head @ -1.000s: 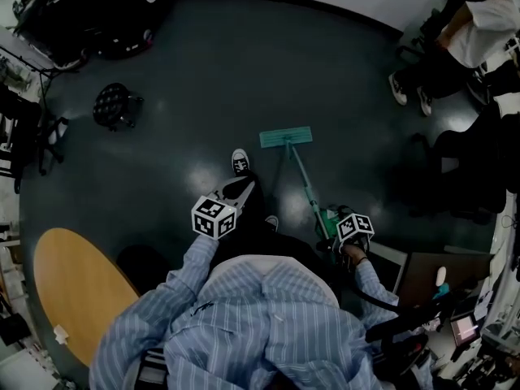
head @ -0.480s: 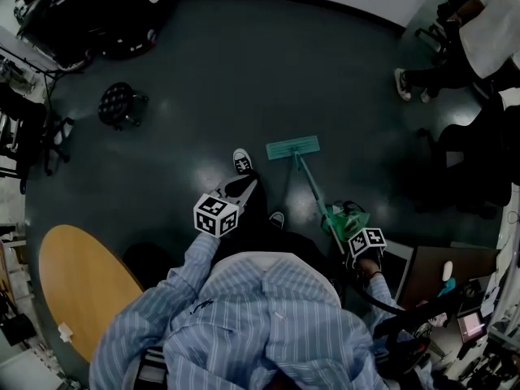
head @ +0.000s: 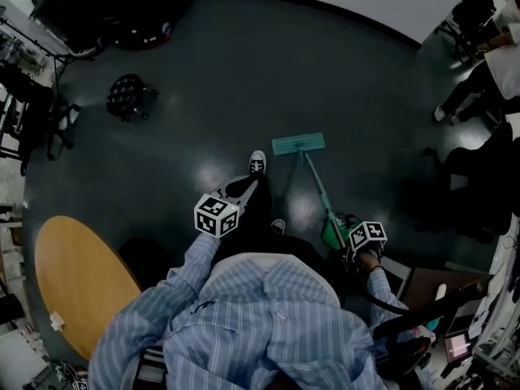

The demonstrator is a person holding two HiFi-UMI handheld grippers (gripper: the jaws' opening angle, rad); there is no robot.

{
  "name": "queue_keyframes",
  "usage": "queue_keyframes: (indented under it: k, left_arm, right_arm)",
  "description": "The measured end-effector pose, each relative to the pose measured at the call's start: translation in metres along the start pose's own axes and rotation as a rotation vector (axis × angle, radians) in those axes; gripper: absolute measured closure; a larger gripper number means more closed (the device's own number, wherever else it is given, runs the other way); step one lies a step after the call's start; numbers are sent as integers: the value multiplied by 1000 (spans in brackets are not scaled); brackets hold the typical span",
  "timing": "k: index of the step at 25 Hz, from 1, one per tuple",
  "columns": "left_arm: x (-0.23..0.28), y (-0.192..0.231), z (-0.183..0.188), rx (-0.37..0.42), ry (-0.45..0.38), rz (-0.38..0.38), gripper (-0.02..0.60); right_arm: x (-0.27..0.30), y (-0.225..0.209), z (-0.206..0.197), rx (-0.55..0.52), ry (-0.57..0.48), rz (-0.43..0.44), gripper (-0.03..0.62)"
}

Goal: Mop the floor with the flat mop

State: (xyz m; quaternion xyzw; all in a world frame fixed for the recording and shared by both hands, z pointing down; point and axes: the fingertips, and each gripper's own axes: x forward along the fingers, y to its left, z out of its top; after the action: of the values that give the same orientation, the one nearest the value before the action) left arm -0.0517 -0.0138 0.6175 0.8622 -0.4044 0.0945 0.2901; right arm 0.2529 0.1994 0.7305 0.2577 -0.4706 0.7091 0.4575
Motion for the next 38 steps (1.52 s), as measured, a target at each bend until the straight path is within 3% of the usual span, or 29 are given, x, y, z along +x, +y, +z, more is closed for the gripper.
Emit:
queue_keyframes:
  k: [7,19,29,38]
  left_arm:
    - [17,44,27,-22,-4,29,543]
    - [71,137,97,-57,9,61,543]
    - [109,217,142,-93,32,78,543]
    - [133,270,154,-148,53,73,543]
  right_arm:
    - [-26,24,80,-33,1,-21,513]
    - [-71,95,250,-54,-1,-21,512]
    - [-104,170,423,-65,-24,-15,513]
    - [-112,246,579,-42,-76,17,513]
